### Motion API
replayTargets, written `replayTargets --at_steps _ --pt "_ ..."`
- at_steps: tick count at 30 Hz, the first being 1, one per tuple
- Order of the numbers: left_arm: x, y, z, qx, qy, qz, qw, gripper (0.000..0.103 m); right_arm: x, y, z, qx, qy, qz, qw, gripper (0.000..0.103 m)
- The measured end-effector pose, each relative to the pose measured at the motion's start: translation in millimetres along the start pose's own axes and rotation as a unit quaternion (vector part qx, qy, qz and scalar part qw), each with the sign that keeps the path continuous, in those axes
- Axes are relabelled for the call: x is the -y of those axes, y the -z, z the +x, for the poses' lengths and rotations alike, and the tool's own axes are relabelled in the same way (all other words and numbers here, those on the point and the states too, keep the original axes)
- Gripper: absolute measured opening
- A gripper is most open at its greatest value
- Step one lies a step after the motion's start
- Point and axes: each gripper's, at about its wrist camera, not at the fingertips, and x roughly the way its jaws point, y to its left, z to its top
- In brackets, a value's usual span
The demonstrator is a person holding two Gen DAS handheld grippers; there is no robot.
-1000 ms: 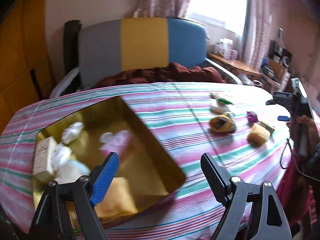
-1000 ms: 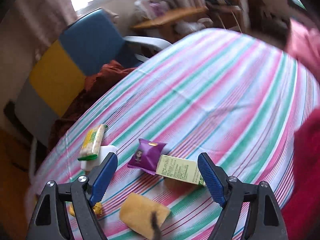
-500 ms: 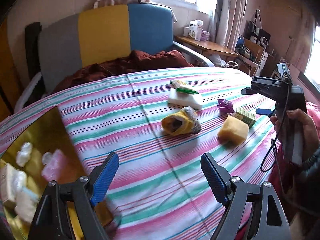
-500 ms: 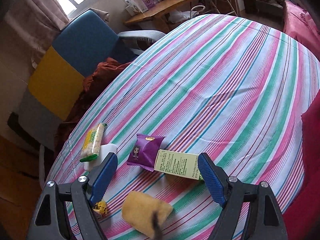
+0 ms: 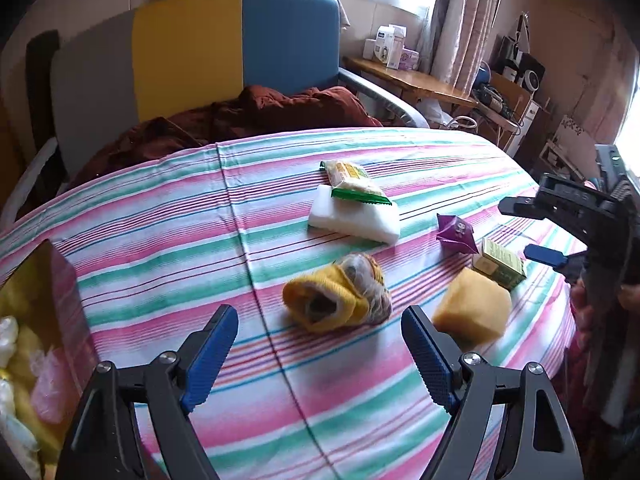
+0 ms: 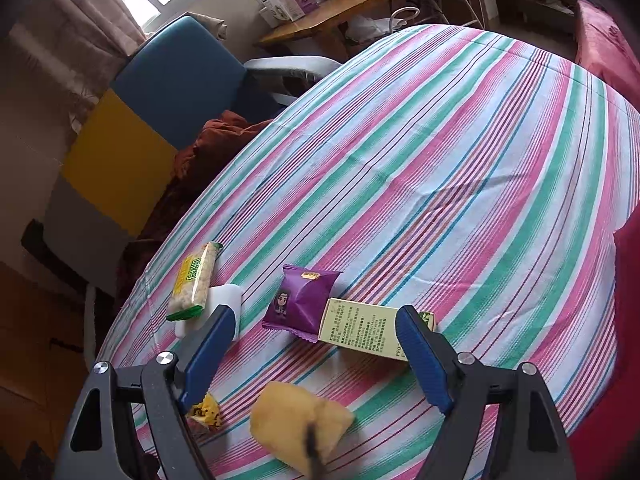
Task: Organize objects
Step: 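Grasp the yellow sock with the left tool while the right tool grasps the purple sachet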
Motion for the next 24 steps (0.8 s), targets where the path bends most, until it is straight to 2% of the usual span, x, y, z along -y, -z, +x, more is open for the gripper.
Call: replayTargets --at_steps 8,12,13,16,17,20,24 --pt "10.5 -15.4 34.5 -0.014 -0.012 -0.002 0.9998 0.090 4.5 -2.3 -4.3 0.006 -0.005 0.010 1.000 0.084" --pt "12.5 -22.0 56.0 -0.026 -0.021 -0.001 0.9994 0.089 11.9 -4.9 -8.2 0.016 -0.007 0.029 0.999 0.084" --pt "12.3 -23.1 60.3 -0.031 -0.020 -0.003 0.9993 0.085 12.7 -5.1 -7.4 0.014 -0.007 0.031 0.999 0.084" --pt "7.4 -22.0 71.4 -0.043 -0.002 -0.007 0.9991 0.057 10.8 -5.2 -4.9 0.009 -0.003 0.025 1.000 0.084" --pt "5.7 -20.3 72.1 -0.040 0.007 -0.007 0.9991 0.051 9.8 -5.1 -4.1 0.007 -0.002 0.022 1.000 0.084" --pt "9.1 -13.9 68.3 -0.031 0.013 0.009 0.9994 0.039 8.4 -4.1 -3.0 0.004 0.000 0.019 1.000 0.084" --pt "8.1 0.2 54.3 -0.020 0.017 0.011 0.9996 0.036 5.2 -3.3 -2.6 0.004 0.004 0.009 1.000 0.084"
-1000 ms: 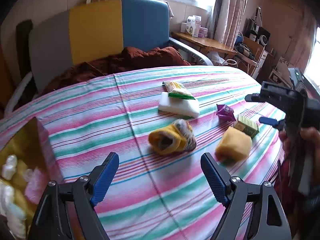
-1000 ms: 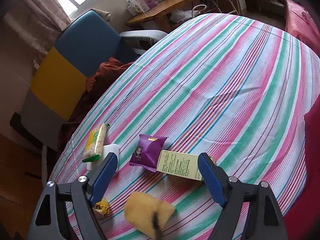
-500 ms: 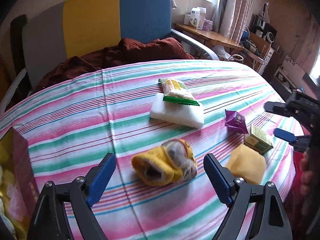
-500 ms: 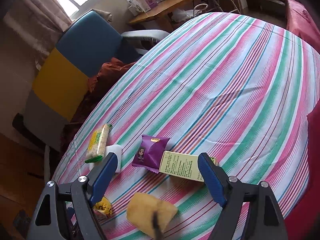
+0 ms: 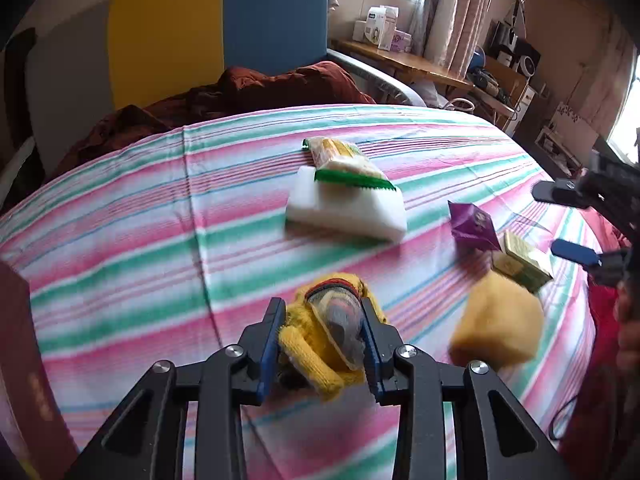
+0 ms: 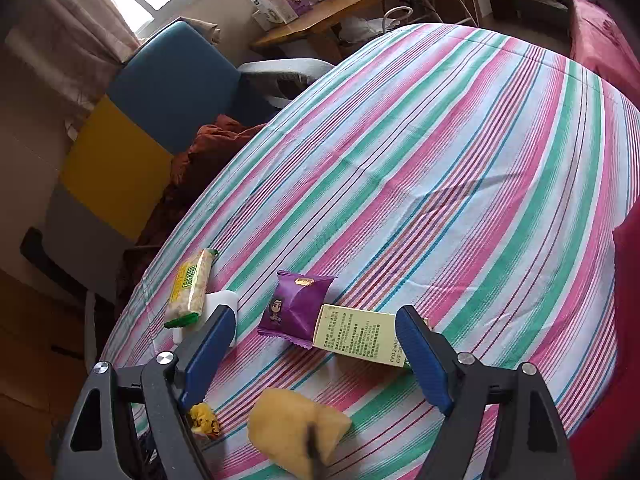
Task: Organize objects
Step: 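Grasp the yellow sock with the left tool while the right tool grasps the purple sachet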
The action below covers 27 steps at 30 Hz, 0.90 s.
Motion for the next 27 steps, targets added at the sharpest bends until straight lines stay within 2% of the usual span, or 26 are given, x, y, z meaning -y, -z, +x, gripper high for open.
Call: replayTargets --at_steps 4,7,9,12,15,17,20,27 --pt "-0.9 19.5 -12.9 0.013 -0.001 0.016 0.9998 0.035 -13.1 -1.3 5.2 -0.012 0.004 -0.026 1.000 0.082" --pt "-2.3 23.5 -16.2 0.014 0.003 0.022 0.9997 0.035 -29.9 -5.6 15.0 -0.028 0.030 -0.060 0.997 0.076" --pt "-4.2 22.1 -14.8 0.012 0.006 0.018 0.9997 0.035 -40.1 -11.7 30.0 -0.043 0.062 -0.081 0.994 0.066" --pt "-6.3 17.8 -11.9 0.005 0.008 0.014 0.9999 0.038 -45.4 -18.2 59.1 -0.073 0.086 -0.093 0.989 0.055" --pt "-8.9 14.5 -8.2 -0.001 0.011 0.005 0.9999 0.048 -39.2 -20.9 81.8 -0.093 0.078 -0.071 0.990 0.048" --pt "-12.8 12.7 -2.7 -0.007 0.009 -0.004 0.9999 0.058 -38.2 -21.7 90.0 -0.100 0.085 -0.072 0.989 0.042" --pt "-16.9 11.6 4.5 -0.013 0.014 -0.013 0.9997 0.059 -38.5 -21.7 92.2 -0.097 0.081 -0.083 0.988 0.038" --pt "-11.9 15.7 3.3 -0.001 0.023 -0.002 0.9997 0.042 -48.5 -17.5 94.7 -0.093 0.104 -0.134 0.981 0.037"
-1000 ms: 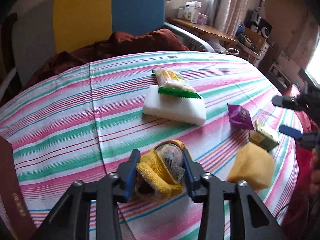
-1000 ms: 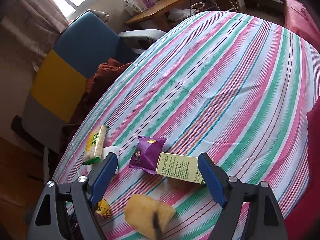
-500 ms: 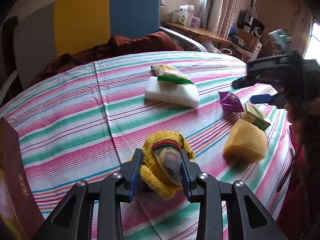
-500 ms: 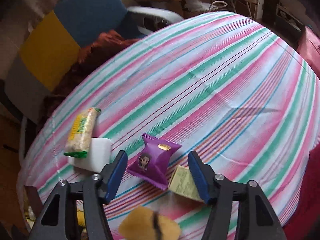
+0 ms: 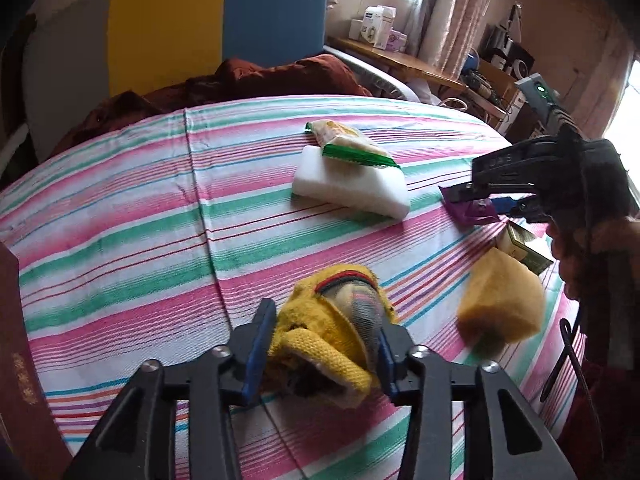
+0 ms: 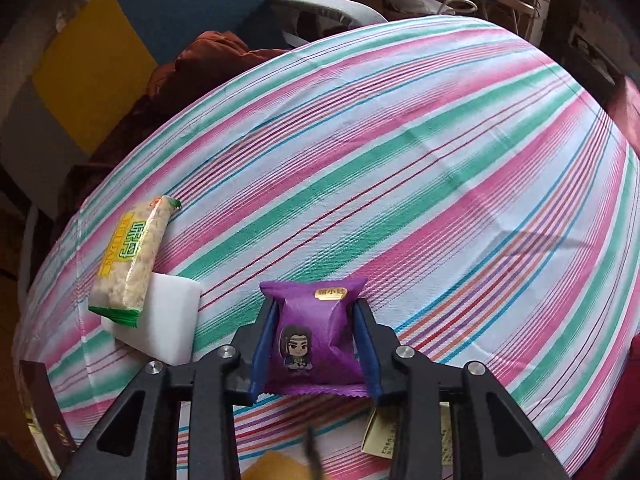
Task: Organize objects
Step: 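Grasp the yellow sock with the left tool while the right tool grasps the purple sachet, then carry the yellow sock and purple sachet over the gold box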
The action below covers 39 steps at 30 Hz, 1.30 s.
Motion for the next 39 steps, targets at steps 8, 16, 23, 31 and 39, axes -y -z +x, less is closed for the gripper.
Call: replayTargets --at_steps 8,16,23,31,39 --pt "4.9 4.3 -22.1 0.014 -0.018 0.011 0.9997 0.030 -4.9 2.0 1.0 0.000 0.018 -0.028 0.999 0.037" --pt "6.4 10.6 -76.4 0.056 -0.040 0.013 0.9975 0.031 -9.6 4.0 -2.1 0.006 0.027 -0.048 0.998 0.035" --pt "-3.5 16.5 -128.2 0.100 -0.084 0.011 0.9913 0.031 -5.2 3.7 -15.2 0.030 0.007 -0.034 0.999 0.034" --pt "-30.5 33.5 -169.4 0.123 -0.129 -0.016 0.9838 0.031 -14.7 5.7 -37.2 0.073 -0.037 -0.034 0.996 0.035" --pt "-70.3 53.6 -193.2 0.125 -0.168 -0.058 0.9760 0.031 -39.5 9.7 -49.8 0.107 -0.079 -0.074 0.988 0.034"
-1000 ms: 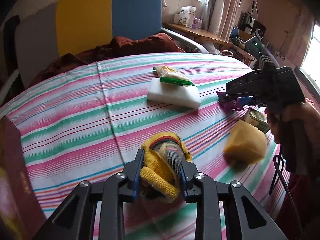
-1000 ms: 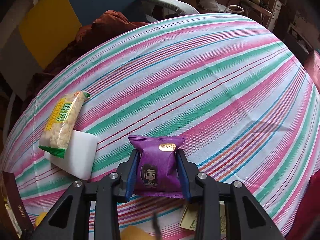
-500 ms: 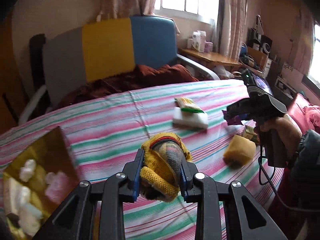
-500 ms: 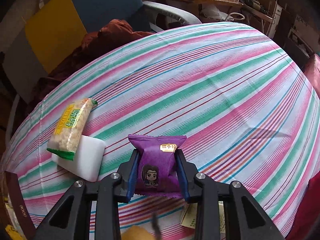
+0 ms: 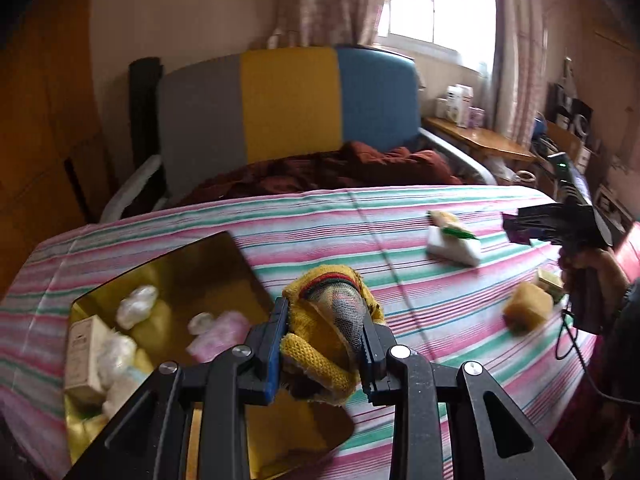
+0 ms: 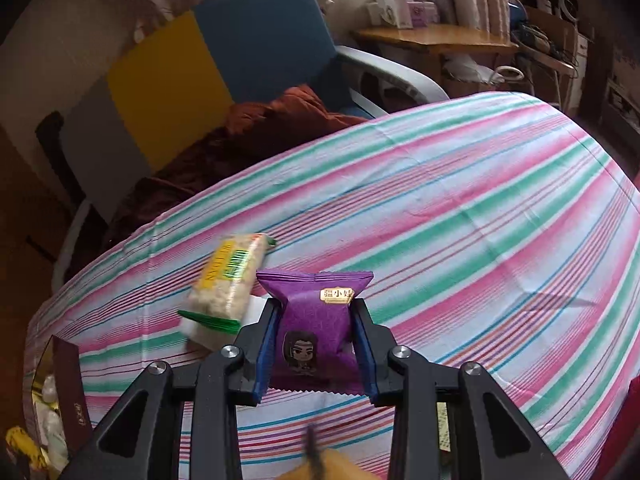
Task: Organize objects
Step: 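Carry the yellow sock and purple sachet over the gold box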
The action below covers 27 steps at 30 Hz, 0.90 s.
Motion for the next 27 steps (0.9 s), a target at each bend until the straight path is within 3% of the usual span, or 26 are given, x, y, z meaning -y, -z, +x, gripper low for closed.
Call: replayTargets --at_steps 8,15,27 --pt "-42.5 15.7 -6.2 -0.007 -0.038 -0.030 0.9988 0.031 -33.4 10.6 -13.4 -0.005 -0.046 -0.040 0.998 0.034" --pt "-73.2 26.6 -16.4 -0.002 -0.052 -0.059 0.9969 0.031 -85.7 26.5 -36.1 -0.010 -0.089 -0.081 0.993 0.034" --pt "-104.9 40.1 -23.0 -0.002 -0.049 -0.094 0.9943 0.031 -230.0 76.6 -56.5 -0.045 -0.191 -0.201 0.960 0.034"
